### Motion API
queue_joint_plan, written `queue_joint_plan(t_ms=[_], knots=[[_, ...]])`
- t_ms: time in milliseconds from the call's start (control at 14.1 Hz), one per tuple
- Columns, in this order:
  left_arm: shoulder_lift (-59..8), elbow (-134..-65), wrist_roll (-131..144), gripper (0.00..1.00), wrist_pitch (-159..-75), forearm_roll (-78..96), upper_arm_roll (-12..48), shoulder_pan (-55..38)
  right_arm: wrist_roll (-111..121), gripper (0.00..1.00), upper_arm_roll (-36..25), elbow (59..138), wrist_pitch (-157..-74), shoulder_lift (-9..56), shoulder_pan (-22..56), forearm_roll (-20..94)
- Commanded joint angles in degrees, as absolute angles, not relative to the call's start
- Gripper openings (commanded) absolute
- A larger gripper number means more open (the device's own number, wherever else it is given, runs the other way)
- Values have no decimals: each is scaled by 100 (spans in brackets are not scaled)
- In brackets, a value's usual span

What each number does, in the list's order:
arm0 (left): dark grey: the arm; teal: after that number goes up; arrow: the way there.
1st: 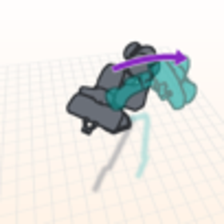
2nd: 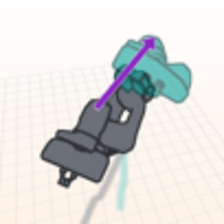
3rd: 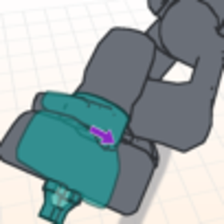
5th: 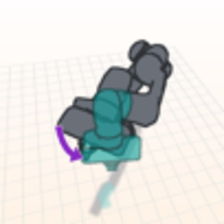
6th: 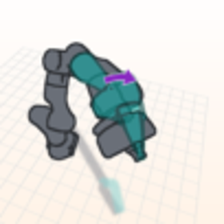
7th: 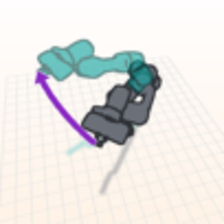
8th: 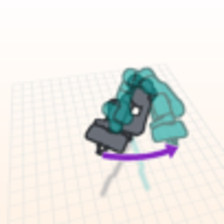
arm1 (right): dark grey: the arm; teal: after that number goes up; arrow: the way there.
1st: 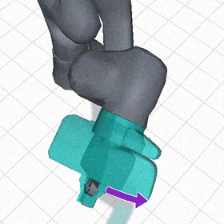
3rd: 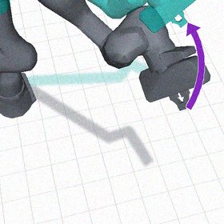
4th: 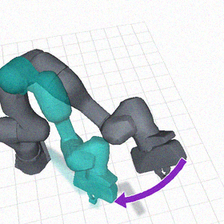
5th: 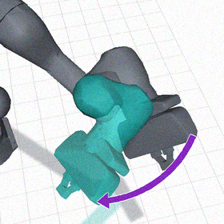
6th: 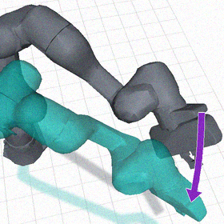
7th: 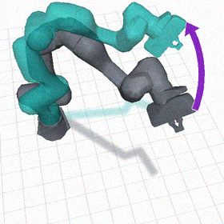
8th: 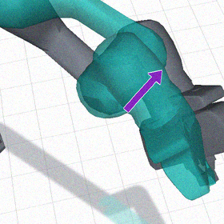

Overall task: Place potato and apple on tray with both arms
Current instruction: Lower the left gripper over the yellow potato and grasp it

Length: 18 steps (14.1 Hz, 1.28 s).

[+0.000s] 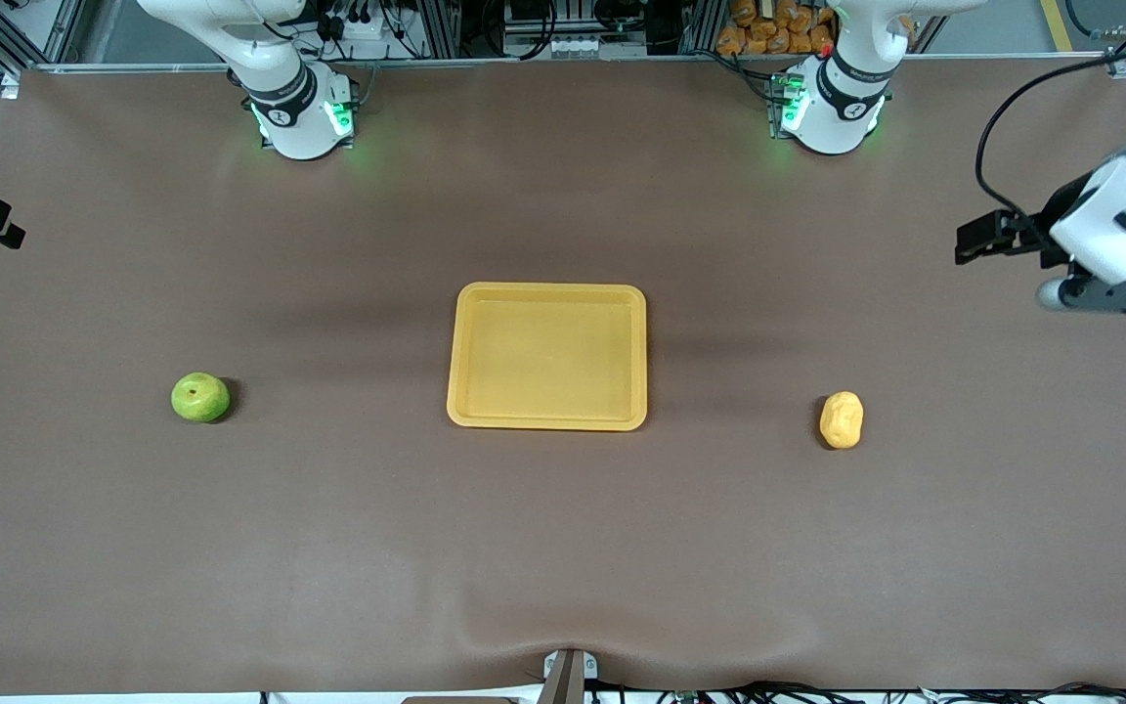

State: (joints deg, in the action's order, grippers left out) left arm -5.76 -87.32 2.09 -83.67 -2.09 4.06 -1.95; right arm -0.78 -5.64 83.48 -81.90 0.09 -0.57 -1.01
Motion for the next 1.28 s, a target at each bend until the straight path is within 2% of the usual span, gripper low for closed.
queue_joint_plan(t_ms=[0, 213, 355, 782, 1209], knots=[[-781, -8657, 290, 100, -8288, -290, 413, -158, -123, 100, -518, 8227, -8112, 79, -123, -132], [-1185, -8692, 299, 100, -8533, -299, 396, -158, -149, 100, -519, 8209, -8130, 166, -132, -141], [-1327, -8963, 438, 100, -8901, -308, 396, -167, -132, 100, -519, 8209, -8147, 193, -123, -132], [-1475, -10606, 817, 100, -11324, -299, 413, -158, -176, 100, -510, 8209, -8183, 290, -114, -141], [-3048, -10538, 835, 100, -12716, -712, 396, -211, -158, 100, -501, 8209, -8244, 536, -70, -132]])
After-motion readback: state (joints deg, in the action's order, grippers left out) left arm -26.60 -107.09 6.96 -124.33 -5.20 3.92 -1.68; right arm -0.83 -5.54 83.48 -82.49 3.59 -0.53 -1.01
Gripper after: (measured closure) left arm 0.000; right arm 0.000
